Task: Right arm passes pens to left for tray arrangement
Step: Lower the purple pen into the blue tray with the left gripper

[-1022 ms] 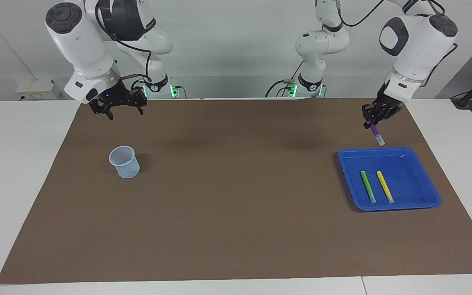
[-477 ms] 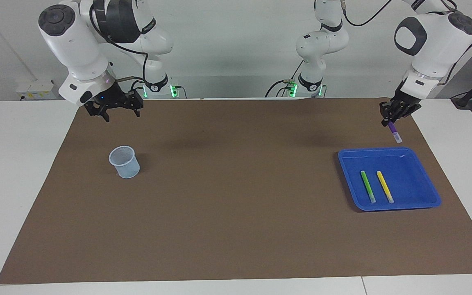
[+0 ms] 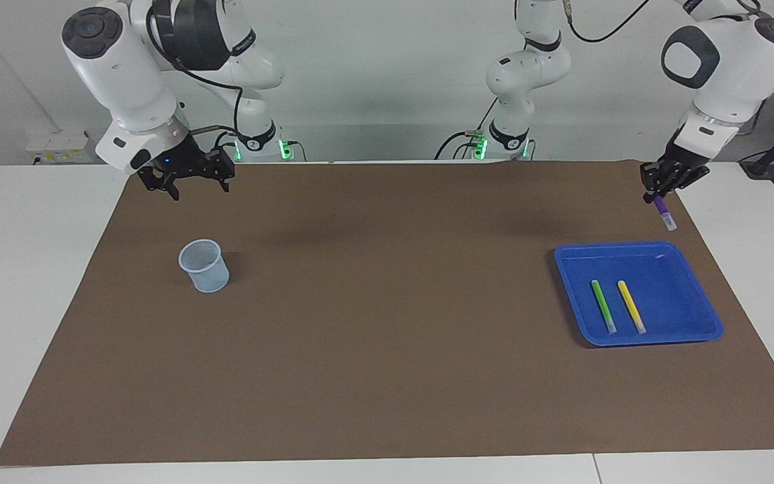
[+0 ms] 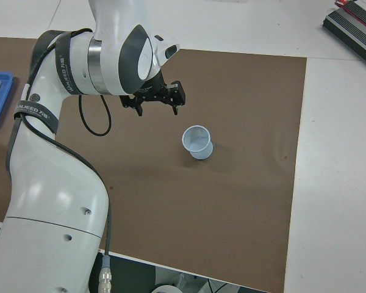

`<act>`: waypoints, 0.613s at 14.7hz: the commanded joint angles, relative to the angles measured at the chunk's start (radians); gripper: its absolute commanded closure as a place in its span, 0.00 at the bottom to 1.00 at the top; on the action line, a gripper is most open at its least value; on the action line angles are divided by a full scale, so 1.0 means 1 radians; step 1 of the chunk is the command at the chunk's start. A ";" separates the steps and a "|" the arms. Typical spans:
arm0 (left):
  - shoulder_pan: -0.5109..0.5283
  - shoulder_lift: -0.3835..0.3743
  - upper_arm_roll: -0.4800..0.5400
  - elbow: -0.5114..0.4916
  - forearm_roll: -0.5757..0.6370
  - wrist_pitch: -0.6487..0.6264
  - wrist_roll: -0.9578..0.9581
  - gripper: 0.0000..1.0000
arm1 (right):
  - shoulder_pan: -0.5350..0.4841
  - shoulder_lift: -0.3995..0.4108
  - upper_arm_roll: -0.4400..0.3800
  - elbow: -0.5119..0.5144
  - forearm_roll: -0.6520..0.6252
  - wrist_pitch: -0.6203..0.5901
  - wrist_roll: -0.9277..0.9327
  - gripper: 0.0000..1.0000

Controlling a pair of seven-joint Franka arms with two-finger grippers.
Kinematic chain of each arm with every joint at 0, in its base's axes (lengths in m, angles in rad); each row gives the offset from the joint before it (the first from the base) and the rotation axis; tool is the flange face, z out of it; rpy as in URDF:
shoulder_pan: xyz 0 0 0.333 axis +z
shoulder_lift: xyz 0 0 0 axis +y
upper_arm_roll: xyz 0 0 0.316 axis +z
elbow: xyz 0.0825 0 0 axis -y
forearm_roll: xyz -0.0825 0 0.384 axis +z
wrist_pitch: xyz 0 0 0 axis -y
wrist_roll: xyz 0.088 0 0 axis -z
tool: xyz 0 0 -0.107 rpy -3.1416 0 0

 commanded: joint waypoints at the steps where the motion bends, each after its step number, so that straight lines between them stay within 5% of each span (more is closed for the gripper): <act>1: 0.040 -0.012 -0.009 -0.047 0.018 0.076 0.052 1.00 | -0.001 0.005 -0.003 0.023 -0.017 -0.023 -0.013 0.00; 9: 0.043 0.099 -0.009 -0.058 0.018 0.227 0.083 1.00 | 0.001 0.007 -0.007 0.023 -0.016 -0.022 -0.013 0.00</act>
